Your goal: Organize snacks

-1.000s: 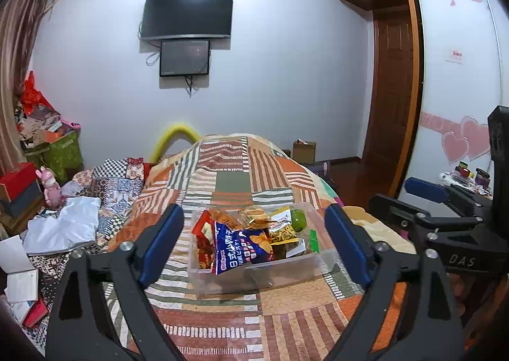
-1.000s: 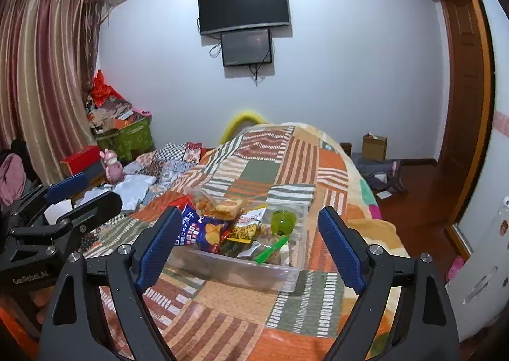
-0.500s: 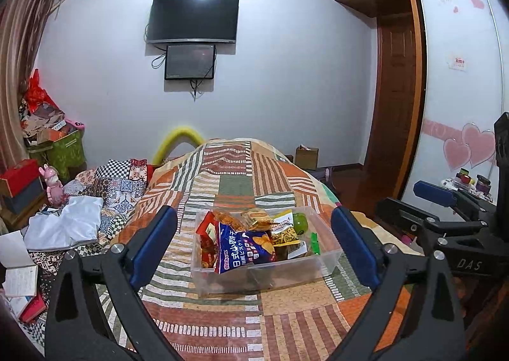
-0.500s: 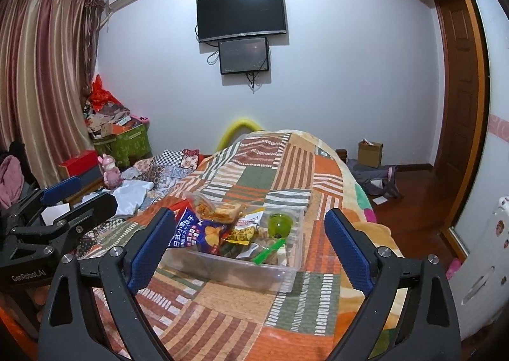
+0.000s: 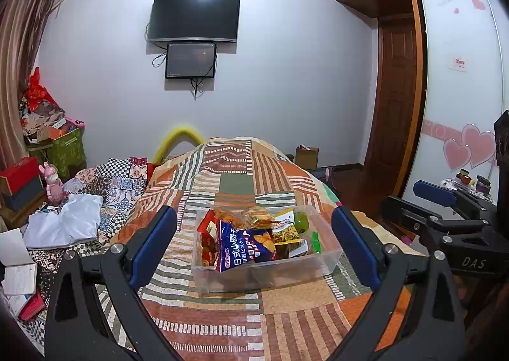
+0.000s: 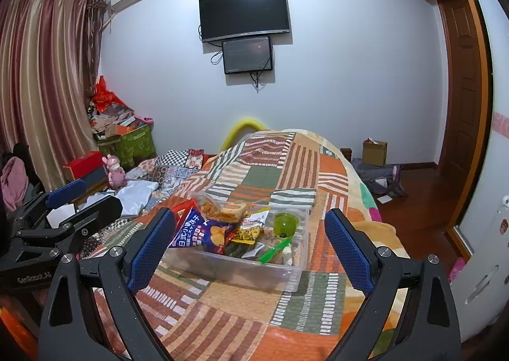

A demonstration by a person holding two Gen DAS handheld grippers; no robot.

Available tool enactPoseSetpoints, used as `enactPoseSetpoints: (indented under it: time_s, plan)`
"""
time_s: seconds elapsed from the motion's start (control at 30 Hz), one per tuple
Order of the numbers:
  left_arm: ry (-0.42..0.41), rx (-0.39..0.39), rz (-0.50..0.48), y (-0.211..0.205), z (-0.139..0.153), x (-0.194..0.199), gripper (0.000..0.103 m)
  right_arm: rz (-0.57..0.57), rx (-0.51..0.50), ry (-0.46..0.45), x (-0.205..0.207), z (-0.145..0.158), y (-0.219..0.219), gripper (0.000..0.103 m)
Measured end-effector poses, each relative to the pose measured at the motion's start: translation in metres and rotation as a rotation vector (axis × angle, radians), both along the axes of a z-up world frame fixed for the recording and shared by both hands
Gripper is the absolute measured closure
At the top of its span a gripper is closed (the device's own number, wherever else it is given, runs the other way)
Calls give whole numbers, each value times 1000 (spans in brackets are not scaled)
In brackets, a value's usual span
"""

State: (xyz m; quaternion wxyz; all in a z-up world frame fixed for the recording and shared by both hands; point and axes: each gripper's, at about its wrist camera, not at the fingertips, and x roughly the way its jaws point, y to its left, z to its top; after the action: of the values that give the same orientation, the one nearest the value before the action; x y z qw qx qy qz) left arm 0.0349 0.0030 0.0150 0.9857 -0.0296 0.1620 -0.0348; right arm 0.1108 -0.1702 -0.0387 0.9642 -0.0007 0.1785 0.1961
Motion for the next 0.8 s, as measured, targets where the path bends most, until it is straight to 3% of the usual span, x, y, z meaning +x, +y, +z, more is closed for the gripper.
enactPoseSetpoints:
  time_s: [0.8]
  plan:
    - [-6, 4, 0, 1, 1, -2, 4, 16, 10, -2, -1, 5, 2, 9]
